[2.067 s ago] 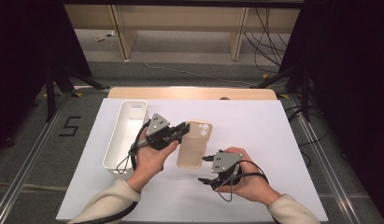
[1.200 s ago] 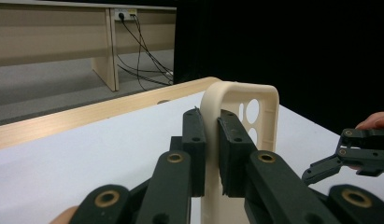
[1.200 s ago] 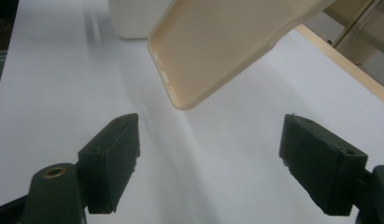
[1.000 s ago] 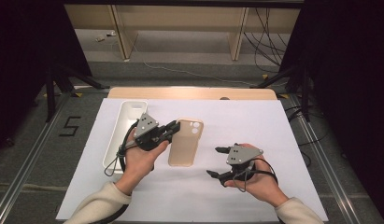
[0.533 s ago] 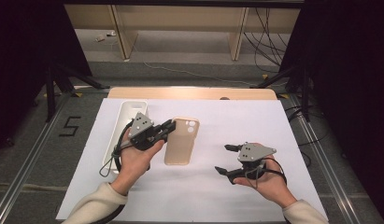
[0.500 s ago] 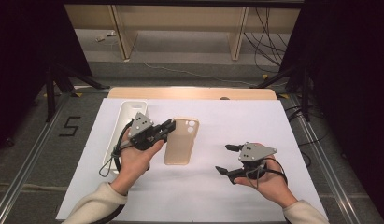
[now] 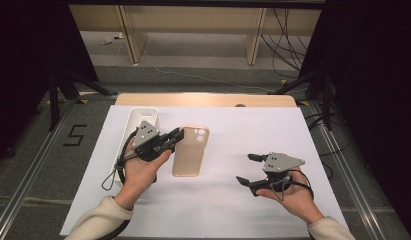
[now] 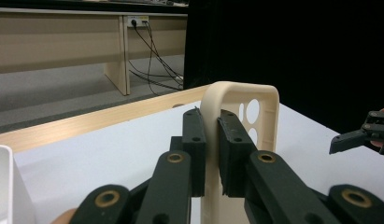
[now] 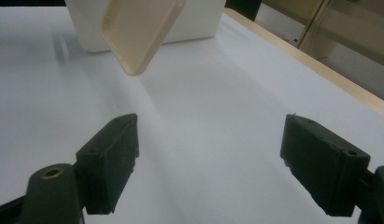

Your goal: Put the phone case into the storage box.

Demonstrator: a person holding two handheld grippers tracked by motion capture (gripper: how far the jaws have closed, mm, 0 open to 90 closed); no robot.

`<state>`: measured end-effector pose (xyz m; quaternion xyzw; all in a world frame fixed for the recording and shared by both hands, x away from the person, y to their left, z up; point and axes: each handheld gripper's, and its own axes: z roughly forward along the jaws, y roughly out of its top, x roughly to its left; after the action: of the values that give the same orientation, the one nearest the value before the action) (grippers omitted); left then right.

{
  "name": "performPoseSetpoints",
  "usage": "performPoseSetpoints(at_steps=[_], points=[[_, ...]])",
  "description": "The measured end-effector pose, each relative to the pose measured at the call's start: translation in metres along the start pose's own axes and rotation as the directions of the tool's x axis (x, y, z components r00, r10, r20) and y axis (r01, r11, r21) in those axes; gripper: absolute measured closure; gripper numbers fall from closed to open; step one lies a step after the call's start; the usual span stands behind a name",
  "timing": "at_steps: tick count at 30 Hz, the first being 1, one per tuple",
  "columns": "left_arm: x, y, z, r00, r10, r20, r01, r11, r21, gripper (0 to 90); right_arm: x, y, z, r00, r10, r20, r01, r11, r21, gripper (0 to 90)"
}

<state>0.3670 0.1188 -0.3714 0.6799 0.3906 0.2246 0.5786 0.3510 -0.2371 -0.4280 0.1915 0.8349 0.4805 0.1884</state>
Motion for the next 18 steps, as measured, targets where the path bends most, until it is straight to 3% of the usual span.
performPoseSetpoints(at_steps=[18], points=[[0.0082,0.0024,-0.0078,0.9998,0.0,-0.021,0.0,1.0,-0.007,82.2,-0.0029,-0.0049,-0.0084,0.9996,0.019,0.022,-0.018,1.0,-0.009,20.2]])
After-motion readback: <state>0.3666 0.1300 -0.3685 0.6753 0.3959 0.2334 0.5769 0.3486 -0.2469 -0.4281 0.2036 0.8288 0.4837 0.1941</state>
